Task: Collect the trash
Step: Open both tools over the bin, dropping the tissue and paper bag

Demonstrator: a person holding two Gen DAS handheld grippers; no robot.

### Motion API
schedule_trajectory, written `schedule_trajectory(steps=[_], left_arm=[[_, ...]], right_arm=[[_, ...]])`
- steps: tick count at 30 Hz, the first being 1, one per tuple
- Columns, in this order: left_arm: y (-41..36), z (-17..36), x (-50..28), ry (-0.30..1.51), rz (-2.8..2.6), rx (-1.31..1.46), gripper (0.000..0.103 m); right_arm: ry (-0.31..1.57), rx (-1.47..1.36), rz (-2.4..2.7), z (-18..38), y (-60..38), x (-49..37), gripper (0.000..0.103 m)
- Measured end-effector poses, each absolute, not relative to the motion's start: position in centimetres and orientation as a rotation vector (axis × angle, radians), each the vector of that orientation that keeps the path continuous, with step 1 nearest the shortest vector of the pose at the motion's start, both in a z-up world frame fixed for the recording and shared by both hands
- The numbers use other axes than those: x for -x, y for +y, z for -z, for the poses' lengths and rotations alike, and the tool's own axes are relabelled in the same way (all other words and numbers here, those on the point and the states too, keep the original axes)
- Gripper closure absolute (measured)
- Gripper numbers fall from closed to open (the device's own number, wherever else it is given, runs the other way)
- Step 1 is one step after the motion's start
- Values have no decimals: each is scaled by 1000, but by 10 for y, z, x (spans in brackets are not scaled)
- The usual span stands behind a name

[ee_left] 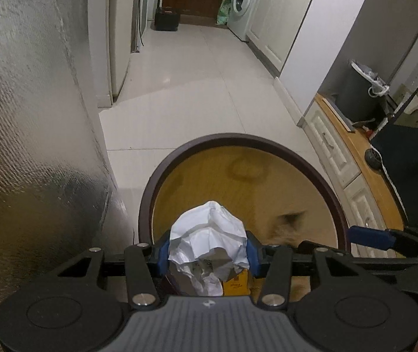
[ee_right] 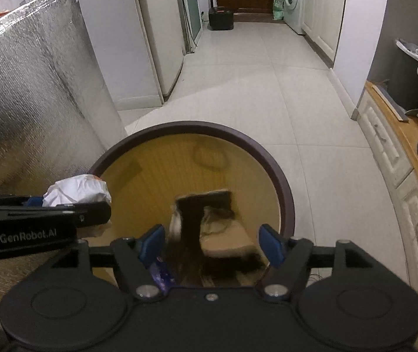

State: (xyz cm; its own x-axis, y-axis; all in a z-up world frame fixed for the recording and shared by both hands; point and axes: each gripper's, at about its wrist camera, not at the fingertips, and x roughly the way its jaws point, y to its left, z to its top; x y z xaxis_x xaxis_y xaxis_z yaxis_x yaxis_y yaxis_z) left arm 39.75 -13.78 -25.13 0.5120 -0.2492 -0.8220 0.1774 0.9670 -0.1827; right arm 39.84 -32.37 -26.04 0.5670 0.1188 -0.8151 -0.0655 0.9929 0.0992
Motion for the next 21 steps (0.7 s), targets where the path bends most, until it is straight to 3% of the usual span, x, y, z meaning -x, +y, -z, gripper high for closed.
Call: schedule_trajectory(steps=[12,14,21], left_arm=[[-146,257,-403,1029,307,28,50],[-147,258,-403,1039,303,20,37],[-148,256,-401,1073,288,-8,19]], right_arm=[[1017,-26,-157,272,-333,-397,28],[1016,-26,-162,270,-333,-396,28],[1043,39,-195,267,-330,-393,22]])
